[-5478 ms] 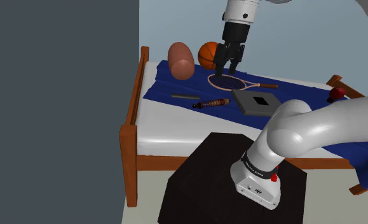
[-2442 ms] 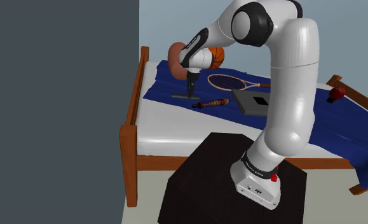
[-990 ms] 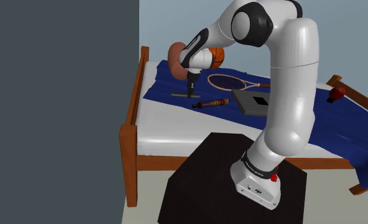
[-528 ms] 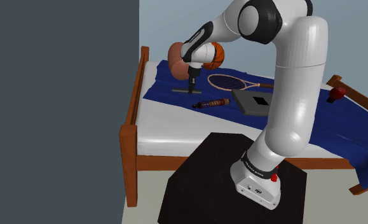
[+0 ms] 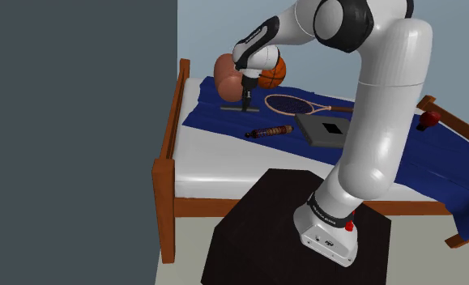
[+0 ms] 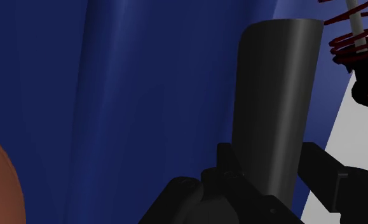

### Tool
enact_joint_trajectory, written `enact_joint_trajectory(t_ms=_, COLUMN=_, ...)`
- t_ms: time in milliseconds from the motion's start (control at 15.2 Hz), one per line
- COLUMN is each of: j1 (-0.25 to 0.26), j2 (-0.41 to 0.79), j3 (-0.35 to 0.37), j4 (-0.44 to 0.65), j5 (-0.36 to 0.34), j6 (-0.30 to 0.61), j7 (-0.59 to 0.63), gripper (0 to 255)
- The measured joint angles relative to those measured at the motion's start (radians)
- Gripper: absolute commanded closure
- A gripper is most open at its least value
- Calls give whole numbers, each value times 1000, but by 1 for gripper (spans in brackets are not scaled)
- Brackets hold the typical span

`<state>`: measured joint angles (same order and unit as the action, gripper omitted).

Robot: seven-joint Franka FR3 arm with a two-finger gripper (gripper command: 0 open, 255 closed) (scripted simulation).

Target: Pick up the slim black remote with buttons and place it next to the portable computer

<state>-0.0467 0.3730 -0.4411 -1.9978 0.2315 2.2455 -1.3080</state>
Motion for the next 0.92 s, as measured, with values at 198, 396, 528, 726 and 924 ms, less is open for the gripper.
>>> enact_joint_trajectory(t_ms=198, j1=6, j2=-27, j3=-8, j4=9, j5=-17, j6=-33, j7=11, gripper=255)
enact_joint_trajectory(t_ms=396, j1=7, j2=-65, j3=-20, j4=-24, j5=-35, j6=-35, j7=8, gripper=255)
enact_joint_trajectory(t_ms=528, j1=-5, j2=-107, j3=-40, j4=-85, j5=-53, j6=-14, j7=-18, gripper=255)
enact_joint_trajectory(t_ms=726, j1=-24, j2=-173, j3=-71, j4=-177, j5=-85, j6=17, j7=-56, gripper=255)
enact_joint_trajectory(t_ms=924, j1=-49, j2=-232, j3=-105, j4=-265, j5=-121, j6=53, j7=-95, gripper=255)
